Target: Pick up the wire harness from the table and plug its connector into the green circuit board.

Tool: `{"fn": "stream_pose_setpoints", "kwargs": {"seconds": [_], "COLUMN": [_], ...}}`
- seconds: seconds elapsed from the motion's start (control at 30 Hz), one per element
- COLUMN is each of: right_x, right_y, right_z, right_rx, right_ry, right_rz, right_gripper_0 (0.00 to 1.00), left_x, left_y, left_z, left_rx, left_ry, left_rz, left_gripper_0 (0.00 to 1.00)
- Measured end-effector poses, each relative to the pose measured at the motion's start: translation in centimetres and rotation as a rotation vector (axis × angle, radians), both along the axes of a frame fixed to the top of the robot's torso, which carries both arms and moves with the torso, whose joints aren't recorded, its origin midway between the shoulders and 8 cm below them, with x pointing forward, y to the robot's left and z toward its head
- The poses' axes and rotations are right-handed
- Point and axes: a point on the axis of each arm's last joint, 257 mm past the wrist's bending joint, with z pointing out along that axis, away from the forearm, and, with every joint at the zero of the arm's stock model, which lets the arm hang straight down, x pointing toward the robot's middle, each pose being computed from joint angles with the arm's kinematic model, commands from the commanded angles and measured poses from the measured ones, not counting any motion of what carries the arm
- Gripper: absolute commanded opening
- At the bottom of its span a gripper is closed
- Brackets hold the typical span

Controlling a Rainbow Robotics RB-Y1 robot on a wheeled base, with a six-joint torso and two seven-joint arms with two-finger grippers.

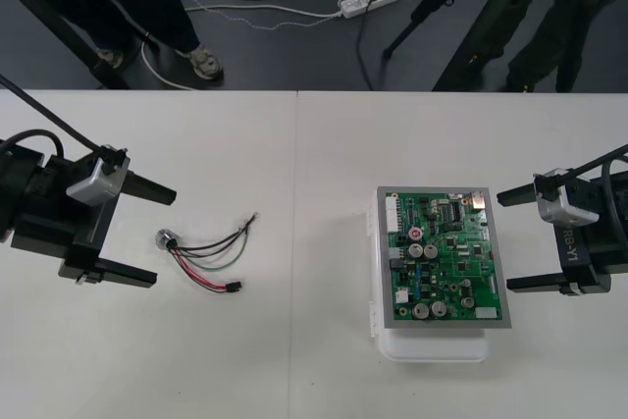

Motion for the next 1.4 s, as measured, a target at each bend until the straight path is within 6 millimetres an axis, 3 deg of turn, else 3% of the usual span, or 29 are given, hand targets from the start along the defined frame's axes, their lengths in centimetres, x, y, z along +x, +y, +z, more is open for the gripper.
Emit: {"fn": "stream_pose_setpoints", "kwargs": {"seconds": [0.23,0.57,1.07,1.4], "right_x": [0.0,-1.1,-2.3,-2.3], "right_y": [0.0,1.5,6.5,8.8], "right_z": [0.0,1.2,4.0,5.3], "right_rx": [0.002,0.074,0.320,0.438], "right_ry": [0.002,0.020,0.029,0.022], "right_rz": [0.001,0.044,0.097,0.101], "right_gripper_0": [1.00,1.00,1.00,1.00], "left_x": [-0.5,0.0,1.2,2.7], "left_y": [-0.7,-1.1,0.7,3.2], "left_z": [-1.9,-1.9,-2.6,-3.8], "left_rx": [-0.024,-0.032,0.044,0.169], "left_ry": [0.043,0.023,-0.025,-0.106], "left_rz": [0.011,0.019,0.045,0.046], "left_gripper_0": [1.00,1.00,1.00,1.00]}}
